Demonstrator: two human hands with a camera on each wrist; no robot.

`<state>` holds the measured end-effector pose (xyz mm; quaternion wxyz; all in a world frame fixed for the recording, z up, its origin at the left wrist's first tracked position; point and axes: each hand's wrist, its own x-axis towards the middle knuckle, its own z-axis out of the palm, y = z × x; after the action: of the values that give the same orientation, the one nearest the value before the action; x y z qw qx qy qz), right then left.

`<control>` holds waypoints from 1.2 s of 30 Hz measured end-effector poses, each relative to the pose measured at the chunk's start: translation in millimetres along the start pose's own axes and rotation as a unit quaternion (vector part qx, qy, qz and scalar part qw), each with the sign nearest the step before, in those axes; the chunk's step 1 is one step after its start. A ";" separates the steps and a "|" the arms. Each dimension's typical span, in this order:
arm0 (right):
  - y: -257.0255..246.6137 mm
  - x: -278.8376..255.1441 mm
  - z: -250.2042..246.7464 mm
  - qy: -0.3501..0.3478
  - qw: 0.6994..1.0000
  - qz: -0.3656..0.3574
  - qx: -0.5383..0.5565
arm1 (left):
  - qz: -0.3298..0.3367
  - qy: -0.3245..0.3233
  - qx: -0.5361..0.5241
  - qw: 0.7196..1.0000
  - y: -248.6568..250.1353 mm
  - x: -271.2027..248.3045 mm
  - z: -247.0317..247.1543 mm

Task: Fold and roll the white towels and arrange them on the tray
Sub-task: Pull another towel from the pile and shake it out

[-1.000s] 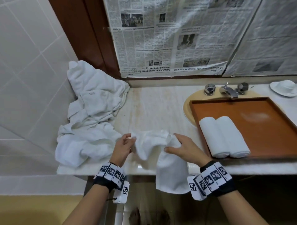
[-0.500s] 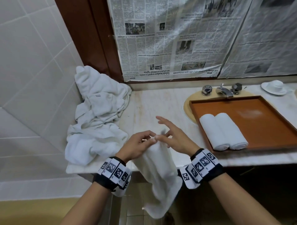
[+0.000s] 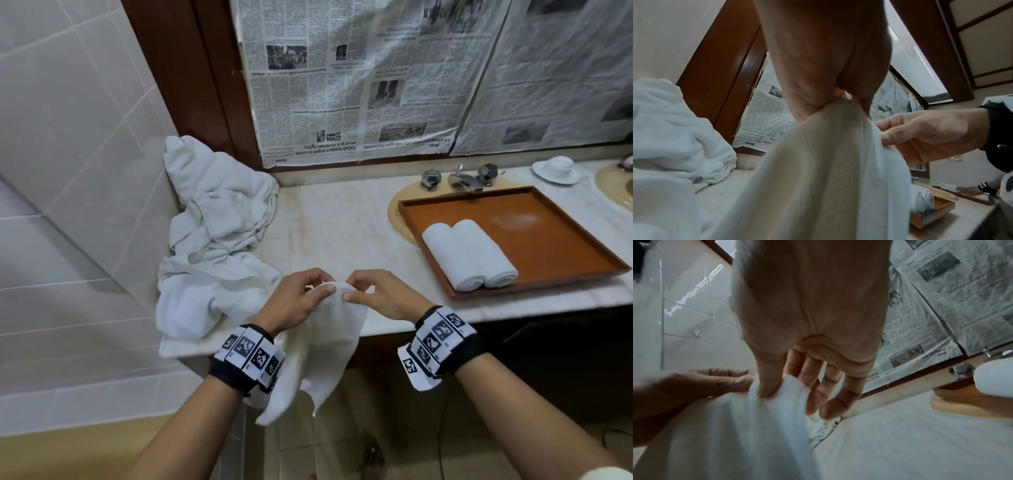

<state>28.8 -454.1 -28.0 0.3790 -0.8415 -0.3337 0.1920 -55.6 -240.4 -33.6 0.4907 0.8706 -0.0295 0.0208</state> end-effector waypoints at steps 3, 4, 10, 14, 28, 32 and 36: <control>-2.6 -0.9 -13.5 0.012 1.000 -0.024 -0.011 | -0.003 0.007 0.003 1.000 2.4 0.4 -5.6; -5.0 -0.5 -17.9 0.013 0.999 -0.034 -0.008 | -0.001 0.008 0.005 1.000 3.1 0.3 -6.5; -5.9 8.7 -53.0 0.086 0.993 -0.073 0.023 | -0.005 0.028 0.064 0.998 -14.7 -12.5 -6.2; 10.0 2.2 -87.2 0.097 0.994 -0.044 0.030 | -0.051 0.035 0.078 0.995 -33.8 -23.7 -18.3; 46.6 -0.8 -147.8 0.184 0.983 -0.011 -0.005 | -0.081 0.060 0.233 0.967 -33.0 -2.4 -60.9; 56.6 7.4 -170.6 0.197 0.980 0.014 -0.025 | -0.058 0.167 0.180 0.968 -7.4 14.2 -72.8; 60.3 13.1 -192.0 0.206 0.976 0.038 -0.066 | -0.036 0.239 0.113 0.964 19.8 35.9 -73.5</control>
<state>173.8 -572.2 47.5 0.3758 -0.8983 -0.2277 0.0066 -21.8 -188.8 23.7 0.3825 0.8904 0.1223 0.2144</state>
